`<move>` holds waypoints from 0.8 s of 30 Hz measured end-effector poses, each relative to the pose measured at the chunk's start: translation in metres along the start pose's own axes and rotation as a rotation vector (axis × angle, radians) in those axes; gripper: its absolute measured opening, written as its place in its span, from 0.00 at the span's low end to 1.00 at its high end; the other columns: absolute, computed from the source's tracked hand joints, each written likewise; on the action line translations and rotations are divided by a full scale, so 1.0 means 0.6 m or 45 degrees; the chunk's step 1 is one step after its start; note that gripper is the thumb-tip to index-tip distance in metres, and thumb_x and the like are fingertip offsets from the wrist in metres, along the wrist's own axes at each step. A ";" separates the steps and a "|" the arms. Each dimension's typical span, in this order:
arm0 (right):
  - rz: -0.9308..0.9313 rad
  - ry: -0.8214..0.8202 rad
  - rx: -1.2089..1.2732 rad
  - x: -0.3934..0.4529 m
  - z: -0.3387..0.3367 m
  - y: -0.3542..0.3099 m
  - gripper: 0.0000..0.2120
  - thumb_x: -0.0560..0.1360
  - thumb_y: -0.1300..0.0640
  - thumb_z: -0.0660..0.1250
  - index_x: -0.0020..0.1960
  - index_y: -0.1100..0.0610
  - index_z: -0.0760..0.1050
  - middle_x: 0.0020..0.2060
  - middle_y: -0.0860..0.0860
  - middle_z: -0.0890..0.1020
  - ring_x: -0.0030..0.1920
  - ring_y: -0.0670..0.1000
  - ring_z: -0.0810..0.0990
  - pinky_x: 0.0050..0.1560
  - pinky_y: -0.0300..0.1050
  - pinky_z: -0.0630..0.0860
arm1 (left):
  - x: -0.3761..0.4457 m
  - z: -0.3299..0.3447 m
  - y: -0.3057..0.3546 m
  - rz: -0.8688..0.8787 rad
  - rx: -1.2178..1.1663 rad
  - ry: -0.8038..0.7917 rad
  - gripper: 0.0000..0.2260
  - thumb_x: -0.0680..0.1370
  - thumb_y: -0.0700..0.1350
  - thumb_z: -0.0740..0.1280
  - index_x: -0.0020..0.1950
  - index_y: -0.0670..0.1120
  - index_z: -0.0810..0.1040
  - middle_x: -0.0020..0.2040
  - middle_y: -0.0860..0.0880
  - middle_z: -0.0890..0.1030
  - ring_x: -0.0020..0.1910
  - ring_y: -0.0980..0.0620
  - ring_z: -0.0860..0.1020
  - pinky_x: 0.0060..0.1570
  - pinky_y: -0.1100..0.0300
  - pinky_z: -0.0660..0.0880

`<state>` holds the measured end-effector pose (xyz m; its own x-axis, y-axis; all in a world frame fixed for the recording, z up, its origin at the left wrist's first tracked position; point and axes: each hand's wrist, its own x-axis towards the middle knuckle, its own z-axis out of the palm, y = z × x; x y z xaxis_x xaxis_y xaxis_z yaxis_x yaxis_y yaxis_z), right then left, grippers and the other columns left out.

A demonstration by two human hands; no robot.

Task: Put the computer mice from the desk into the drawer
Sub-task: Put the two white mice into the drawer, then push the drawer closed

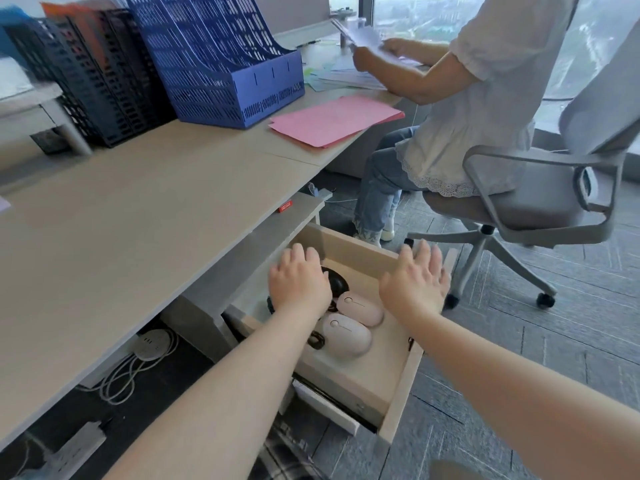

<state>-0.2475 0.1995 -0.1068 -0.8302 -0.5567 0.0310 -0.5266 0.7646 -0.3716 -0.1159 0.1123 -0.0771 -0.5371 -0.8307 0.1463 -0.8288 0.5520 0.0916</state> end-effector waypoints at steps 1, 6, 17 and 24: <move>0.133 -0.019 0.093 -0.010 -0.004 0.010 0.32 0.75 0.55 0.59 0.77 0.52 0.52 0.79 0.54 0.47 0.78 0.57 0.44 0.76 0.61 0.49 | 0.006 -0.014 -0.012 0.024 0.026 0.086 0.21 0.79 0.51 0.59 0.70 0.44 0.65 0.71 0.43 0.67 0.71 0.44 0.63 0.67 0.50 0.63; 0.618 -0.199 0.628 -0.021 0.012 0.034 0.34 0.80 0.55 0.54 0.78 0.59 0.38 0.76 0.63 0.56 0.70 0.66 0.66 0.69 0.60 0.66 | 0.041 -0.060 -0.081 -0.106 0.084 0.127 0.28 0.82 0.52 0.52 0.77 0.41 0.50 0.79 0.42 0.50 0.78 0.44 0.47 0.76 0.48 0.49; 0.633 -0.142 0.836 0.010 0.048 -0.052 0.22 0.82 0.53 0.51 0.70 0.67 0.61 0.67 0.65 0.72 0.65 0.65 0.72 0.64 0.56 0.69 | 0.102 -0.065 -0.152 -0.211 -0.068 -0.047 0.27 0.82 0.54 0.48 0.76 0.38 0.57 0.78 0.41 0.58 0.77 0.45 0.55 0.75 0.50 0.54; 0.571 -0.259 1.111 0.028 0.080 -0.107 0.16 0.81 0.56 0.51 0.44 0.61 0.74 0.42 0.59 0.76 0.43 0.58 0.75 0.44 0.47 0.72 | 0.133 -0.074 -0.190 -0.087 -0.070 -0.177 0.26 0.83 0.54 0.46 0.78 0.43 0.53 0.79 0.47 0.52 0.78 0.50 0.50 0.75 0.52 0.48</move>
<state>-0.2189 0.1258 -0.1270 -0.8290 -0.3825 -0.4080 0.2140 0.4571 -0.8633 -0.0572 -0.0139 -0.0321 -0.4994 -0.8664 0.0002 -0.8564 0.4936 0.1514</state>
